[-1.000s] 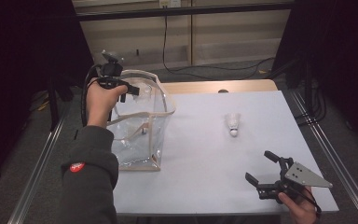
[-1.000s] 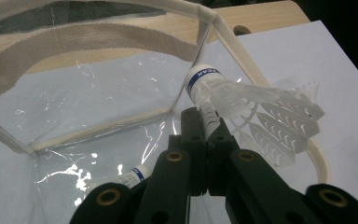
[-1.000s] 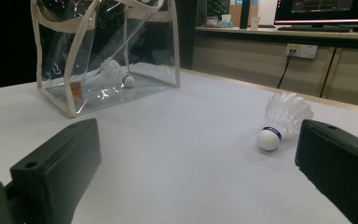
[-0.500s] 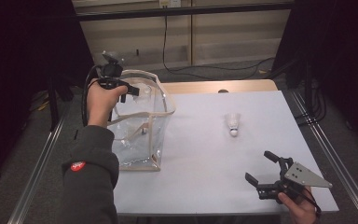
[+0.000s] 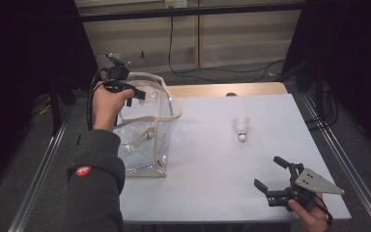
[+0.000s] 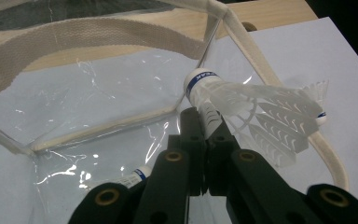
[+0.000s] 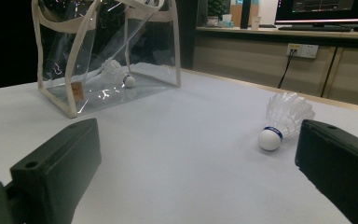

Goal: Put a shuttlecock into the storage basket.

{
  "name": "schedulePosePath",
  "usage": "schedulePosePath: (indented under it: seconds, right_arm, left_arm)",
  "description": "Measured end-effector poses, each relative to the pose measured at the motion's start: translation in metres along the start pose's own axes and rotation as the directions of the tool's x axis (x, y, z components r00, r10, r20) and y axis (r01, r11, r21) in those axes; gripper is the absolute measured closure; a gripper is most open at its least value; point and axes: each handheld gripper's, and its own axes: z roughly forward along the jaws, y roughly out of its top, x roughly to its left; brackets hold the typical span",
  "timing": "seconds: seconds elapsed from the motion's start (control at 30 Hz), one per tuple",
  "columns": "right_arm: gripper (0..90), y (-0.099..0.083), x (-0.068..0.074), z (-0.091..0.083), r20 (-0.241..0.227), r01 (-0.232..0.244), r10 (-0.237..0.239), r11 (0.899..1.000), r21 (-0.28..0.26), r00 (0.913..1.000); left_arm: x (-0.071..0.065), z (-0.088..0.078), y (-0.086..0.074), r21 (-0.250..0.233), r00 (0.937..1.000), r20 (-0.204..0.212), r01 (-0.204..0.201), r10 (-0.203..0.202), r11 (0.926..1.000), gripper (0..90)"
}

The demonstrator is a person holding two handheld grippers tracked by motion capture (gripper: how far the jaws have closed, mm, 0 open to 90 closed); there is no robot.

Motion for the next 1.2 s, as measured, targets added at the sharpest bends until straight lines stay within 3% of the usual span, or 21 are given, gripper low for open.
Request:
schedulePosePath:
  seconds: [0.6,0.8,0.83,1.2]
  right_arm:
    - [0.0,-0.0001,0.0002,0.0003,-0.003,-0.003,0.003,1.0,0.0,1.0]
    - [0.0,-0.0003,0.0001,0.0003,-0.003,-0.004,0.004,1.0,0.001,1.0]
    - [0.0,-0.0003,0.0002,0.0004,-0.004,-0.004,0.004,1.0,0.0,1.0]
    - [0.0,0.0,0.0004,0.0002,-0.002,-0.002,0.002,1.0,0.001,1.0]
  left_arm:
    - [0.0037,0.003,-0.0012,-0.01,0.9998,-0.017,0.001,-0.002,0.9999,86.8]
    - [0.0043,0.0047,-0.002,-0.047,0.9995,-0.03,-0.005,0.003,0.9989,78.7]
    - [0.0053,0.0037,-0.002,-0.044,0.9995,-0.028,-0.016,0.015,0.9989,76.8]
    - [0.0034,-0.0046,-0.005,-0.06,0.9998,0.018,0.012,-0.011,0.9981,66.5]
